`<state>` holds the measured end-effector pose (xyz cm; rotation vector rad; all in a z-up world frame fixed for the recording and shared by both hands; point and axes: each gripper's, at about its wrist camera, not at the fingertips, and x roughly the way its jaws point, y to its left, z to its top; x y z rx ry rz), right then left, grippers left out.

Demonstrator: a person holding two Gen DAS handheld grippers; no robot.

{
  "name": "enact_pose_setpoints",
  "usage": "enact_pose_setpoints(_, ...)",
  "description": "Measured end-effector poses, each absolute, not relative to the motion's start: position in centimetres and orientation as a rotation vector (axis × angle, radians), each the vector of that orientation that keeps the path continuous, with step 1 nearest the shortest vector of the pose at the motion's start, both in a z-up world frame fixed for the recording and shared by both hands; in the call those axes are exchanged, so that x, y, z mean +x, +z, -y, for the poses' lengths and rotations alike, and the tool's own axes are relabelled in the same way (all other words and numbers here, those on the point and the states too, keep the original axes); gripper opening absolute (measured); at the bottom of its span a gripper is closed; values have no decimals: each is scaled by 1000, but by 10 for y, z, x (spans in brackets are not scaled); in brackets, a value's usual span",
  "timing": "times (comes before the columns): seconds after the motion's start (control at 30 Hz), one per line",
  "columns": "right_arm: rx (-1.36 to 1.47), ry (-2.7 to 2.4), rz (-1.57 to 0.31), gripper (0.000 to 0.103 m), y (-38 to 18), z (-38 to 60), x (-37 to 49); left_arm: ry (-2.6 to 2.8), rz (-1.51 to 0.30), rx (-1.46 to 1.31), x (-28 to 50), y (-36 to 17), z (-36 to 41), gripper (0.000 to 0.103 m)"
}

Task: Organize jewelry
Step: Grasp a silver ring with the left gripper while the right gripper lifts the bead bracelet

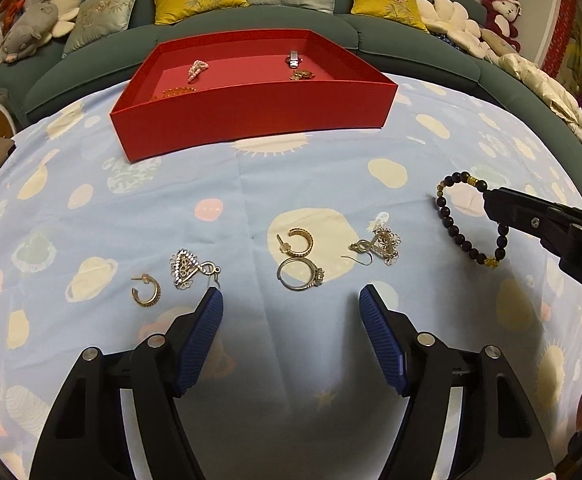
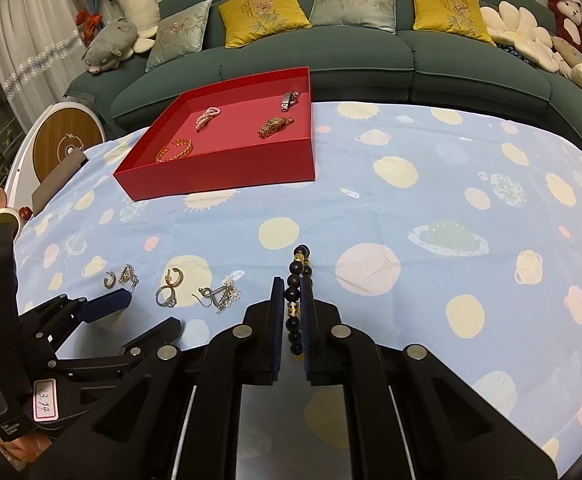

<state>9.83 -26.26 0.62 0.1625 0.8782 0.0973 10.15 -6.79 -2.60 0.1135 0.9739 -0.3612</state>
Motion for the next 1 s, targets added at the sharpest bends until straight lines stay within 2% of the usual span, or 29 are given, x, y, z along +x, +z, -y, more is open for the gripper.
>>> enact_pose_setpoints(0.2,158,106,-879,7,6,263,95,-350,-931,139,104,-27,75,50)
enact_pose_setpoints(0.43,159,106,-874,7,7,264,94,-356,-914,173,104,-26,79,22)
enact_pose_setpoints(1.0,156,129,-848,7,19,255,95,-375,-911,172,93,-10,76,22)
